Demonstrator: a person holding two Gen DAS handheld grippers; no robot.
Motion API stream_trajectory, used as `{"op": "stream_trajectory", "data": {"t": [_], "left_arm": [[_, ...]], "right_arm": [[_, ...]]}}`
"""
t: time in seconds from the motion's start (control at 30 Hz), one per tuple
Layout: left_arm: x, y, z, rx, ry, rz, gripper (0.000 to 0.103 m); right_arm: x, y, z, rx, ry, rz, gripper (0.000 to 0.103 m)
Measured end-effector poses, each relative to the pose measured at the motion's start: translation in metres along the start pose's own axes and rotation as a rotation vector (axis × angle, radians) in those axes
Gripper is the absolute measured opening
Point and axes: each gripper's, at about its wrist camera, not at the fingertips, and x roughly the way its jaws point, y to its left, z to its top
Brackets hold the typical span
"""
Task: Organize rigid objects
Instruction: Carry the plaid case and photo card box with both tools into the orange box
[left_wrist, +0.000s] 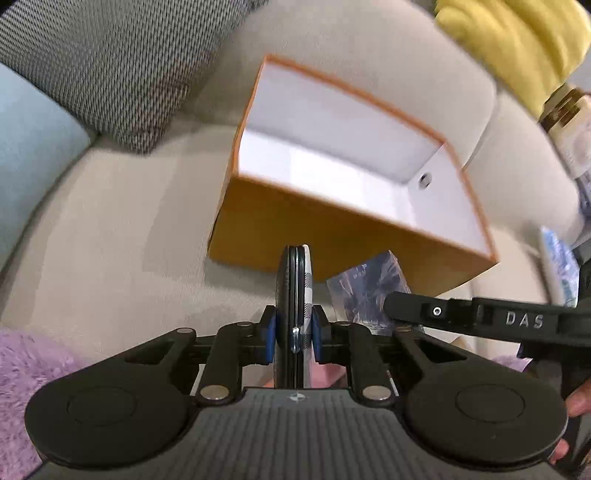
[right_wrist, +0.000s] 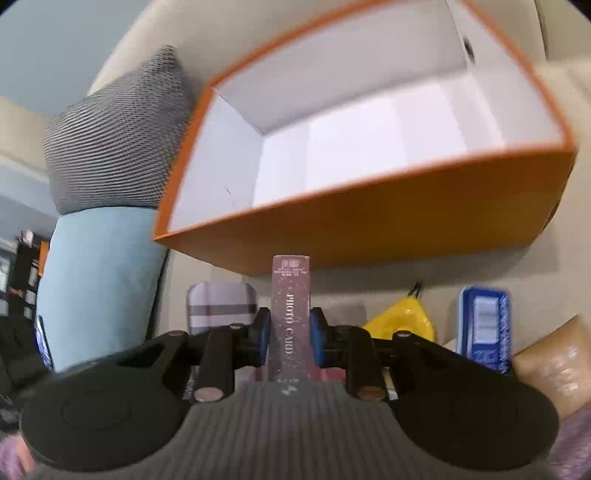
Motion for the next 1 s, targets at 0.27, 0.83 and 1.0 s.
{"op": "stream_trajectory", "data": {"t": [0.27, 0.83, 1.0], "left_arm": [[-0.047, -0.021, 0.034, 0.047, -0.107, -0.102, 0.02], [0.124, -0.051, 0.174, 0.176, 0.116, 0.038, 0.02], [0.164, -0.069, 0.181, 0.264, 0.167, 0.133, 0.02]], "right_arm": [[-0.06, 0.024, 0.01, -0.08, -0.152, 0.047, 0.023], [0.015, -0.012, 0.121, 0.027, -0.168, -0.07, 0.023], [0.054, -0.024, 0.137, 0.029, -0.14, -0.088, 0.023]]}}
